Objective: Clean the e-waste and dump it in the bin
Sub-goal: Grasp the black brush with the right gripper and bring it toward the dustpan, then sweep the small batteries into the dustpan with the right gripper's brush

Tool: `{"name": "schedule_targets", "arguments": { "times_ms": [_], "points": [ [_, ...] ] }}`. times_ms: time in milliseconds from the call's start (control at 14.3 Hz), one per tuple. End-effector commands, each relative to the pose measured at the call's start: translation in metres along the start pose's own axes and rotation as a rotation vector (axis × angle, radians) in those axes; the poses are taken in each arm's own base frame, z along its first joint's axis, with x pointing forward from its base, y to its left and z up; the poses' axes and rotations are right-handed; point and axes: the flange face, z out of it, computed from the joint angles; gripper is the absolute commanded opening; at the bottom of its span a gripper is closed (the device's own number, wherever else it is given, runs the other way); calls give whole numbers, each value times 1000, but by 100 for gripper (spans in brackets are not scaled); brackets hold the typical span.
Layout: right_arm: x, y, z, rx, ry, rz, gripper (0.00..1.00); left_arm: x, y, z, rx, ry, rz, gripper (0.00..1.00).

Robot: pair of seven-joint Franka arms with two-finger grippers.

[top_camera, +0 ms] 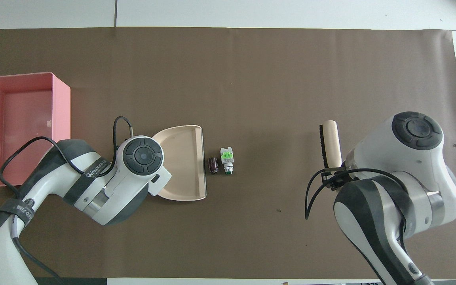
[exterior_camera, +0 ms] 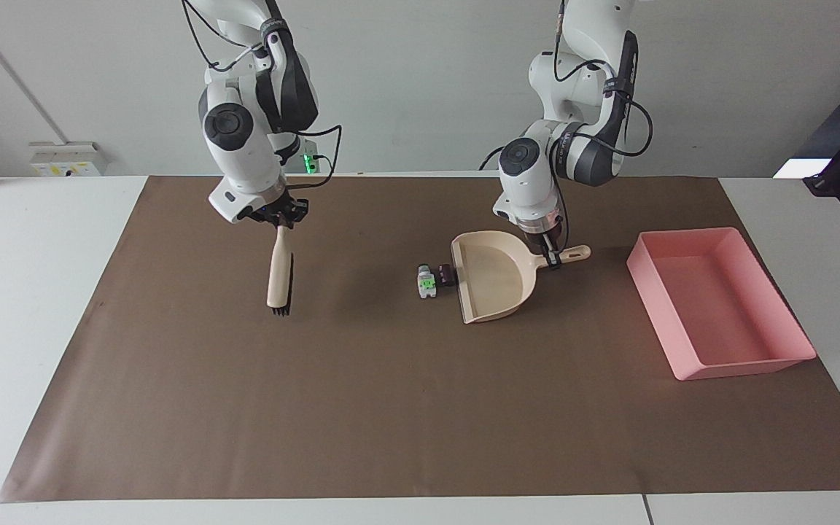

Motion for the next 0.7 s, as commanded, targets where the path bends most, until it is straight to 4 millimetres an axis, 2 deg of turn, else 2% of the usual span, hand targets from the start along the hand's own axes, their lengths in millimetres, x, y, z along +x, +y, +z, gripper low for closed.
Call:
{"name": "schedule_targets", "arguments": {
  "times_ms": [0, 70, 210, 280, 560, 630],
  "points": [
    [-20, -39, 7, -36, 21, -37, 0, -2, 2, -1, 5, -25, 19, 4],
    [-28, -65, 14, -54, 39, -30, 0, -4, 0, -2, 5, -24, 39, 1],
    [-40, -112, 31, -79, 54, -22, 0, -16, -14, -21, -9, -48, 74, 0],
    [-43, -129, 38, -78, 73, -20, 0, -21, -20, -29, -24, -66, 78, 0],
    [-49, -170, 62, -89, 97, -57, 0, -12, -22, -26, -10, -119, 118, 0],
    [-49, -176, 67, -88, 103, -51, 0, -4, -21, -17, -18, -128, 126, 0]
  ]
}}
